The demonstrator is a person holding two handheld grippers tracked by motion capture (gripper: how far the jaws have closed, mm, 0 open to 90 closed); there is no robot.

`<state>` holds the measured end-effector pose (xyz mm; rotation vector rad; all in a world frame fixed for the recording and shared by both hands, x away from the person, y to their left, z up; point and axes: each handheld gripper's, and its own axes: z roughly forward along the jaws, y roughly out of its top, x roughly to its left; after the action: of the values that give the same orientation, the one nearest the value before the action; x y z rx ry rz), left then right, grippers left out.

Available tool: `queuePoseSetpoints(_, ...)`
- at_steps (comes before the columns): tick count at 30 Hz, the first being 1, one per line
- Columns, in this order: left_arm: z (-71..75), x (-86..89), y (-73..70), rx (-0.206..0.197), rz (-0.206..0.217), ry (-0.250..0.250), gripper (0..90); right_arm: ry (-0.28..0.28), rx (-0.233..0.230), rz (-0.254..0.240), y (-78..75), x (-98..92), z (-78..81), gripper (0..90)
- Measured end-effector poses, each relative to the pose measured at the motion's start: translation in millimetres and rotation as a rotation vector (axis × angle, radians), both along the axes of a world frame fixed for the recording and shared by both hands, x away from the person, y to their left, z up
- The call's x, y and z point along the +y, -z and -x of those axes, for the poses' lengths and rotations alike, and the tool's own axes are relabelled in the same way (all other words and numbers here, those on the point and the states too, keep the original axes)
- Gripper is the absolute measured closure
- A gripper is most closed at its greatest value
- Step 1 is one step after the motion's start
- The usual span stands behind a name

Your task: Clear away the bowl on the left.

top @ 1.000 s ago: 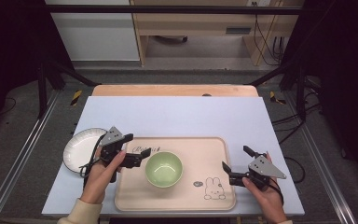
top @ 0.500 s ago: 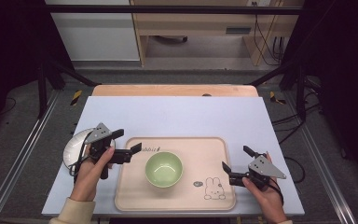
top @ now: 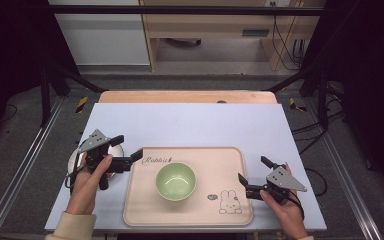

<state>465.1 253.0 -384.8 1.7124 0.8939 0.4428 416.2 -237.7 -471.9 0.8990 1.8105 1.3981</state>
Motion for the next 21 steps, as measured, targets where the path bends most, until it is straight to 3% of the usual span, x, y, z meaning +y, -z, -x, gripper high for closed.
queuePoseSetpoints(6,0.9,9.5,-0.7,-0.021,-0.005,-0.009,5.4,0.001,0.001,0.000,0.0,0.1,0.2,3.7)
queuePoseSetpoints(12,4.0,18.6,-1.1,-0.054,0.028,-0.024,5.5,0.002,0.001,-0.001,0.0,-0.1,0.2,3.7)
queuePoseSetpoints(21,8.6,28.3,-0.8,-0.076,0.042,-0.041,5.5,0.003,0.002,-0.004,-0.2,-0.3,0.4,3.7)
